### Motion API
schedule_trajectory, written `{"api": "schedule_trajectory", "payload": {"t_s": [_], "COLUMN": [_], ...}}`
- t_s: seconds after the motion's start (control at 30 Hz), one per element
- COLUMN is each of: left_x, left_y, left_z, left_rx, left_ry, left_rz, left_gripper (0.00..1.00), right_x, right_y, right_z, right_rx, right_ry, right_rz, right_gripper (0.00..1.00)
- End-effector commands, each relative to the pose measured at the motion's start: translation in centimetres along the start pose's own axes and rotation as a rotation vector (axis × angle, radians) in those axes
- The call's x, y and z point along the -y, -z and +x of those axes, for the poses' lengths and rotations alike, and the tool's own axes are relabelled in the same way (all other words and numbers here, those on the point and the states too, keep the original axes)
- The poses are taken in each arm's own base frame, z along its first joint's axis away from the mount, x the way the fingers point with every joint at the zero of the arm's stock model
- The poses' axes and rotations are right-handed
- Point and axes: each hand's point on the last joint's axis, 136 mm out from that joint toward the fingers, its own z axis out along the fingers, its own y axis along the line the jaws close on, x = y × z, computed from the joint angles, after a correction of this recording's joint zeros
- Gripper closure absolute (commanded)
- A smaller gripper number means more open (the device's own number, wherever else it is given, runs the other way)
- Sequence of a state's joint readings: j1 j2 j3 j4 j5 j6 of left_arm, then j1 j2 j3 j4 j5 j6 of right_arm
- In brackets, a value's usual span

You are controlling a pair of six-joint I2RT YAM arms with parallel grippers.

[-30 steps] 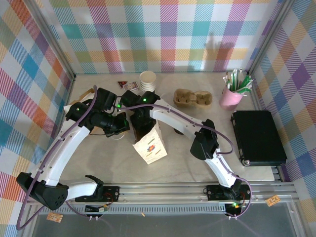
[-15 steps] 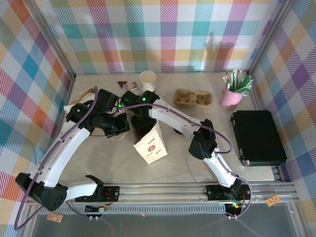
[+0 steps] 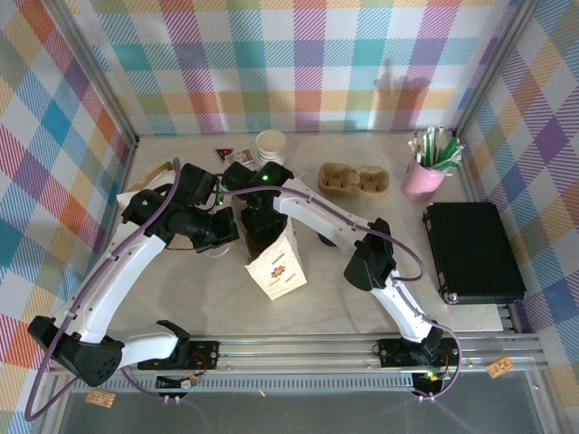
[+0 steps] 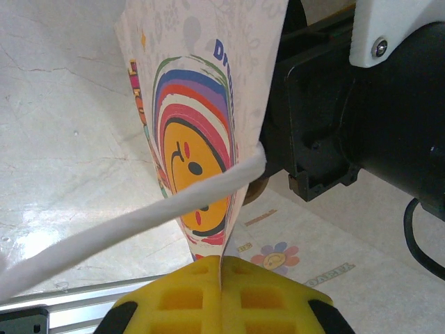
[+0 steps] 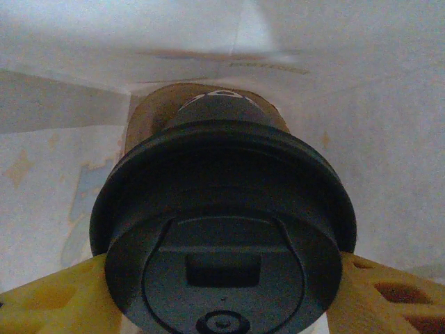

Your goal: Pack the takeout coffee

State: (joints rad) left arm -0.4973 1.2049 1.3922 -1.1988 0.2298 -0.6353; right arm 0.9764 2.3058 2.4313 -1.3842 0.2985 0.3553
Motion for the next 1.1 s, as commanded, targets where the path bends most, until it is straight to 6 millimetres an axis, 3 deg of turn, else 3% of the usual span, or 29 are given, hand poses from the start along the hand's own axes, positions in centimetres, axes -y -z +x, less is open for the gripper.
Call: {"api": "schedule_trajectory", "payload": {"t_s": [0.0, 0.27, 0.6, 0.77, 1.07], "left_x": [-0.4, -0.3, -0.6, -0.6, -0.5], "left_y": [0.2, 0.2, -0.3, -0.2, -0.2], "left_z": [0.8, 0.8, 0.8, 0.8, 0.7], "left_rx": [-0.026, -0.026, -0.045, -0.04, -0.04], "left_ry": [0.003, -0.005, -0.001, 0.002, -0.004], "left_rz": [-0.025, -0.029, -0.06, -0.062, -0.058], "left_gripper": [1.0, 1.0, 1.0, 1.0, 1.0], "right_x": [1.1, 0.6, 0.6, 0.2, -0.1], "right_y": [0.6, 0.2, 1.8, 0.3, -2.4], "right_z": [-0.3, -1.0, 1.0, 1.3, -0.2], "right_rx": [0.01, 0.007, -0.066, -0.102, -0.079], "right_ry": [-0.022, -0.049, -0.024, -0.017, -0.011], "right_rz": [0.036, -0.003, -0.052, -0.062, -0.056], "right_gripper": [0.54, 0.57, 0.61, 0.6, 0.53]}}
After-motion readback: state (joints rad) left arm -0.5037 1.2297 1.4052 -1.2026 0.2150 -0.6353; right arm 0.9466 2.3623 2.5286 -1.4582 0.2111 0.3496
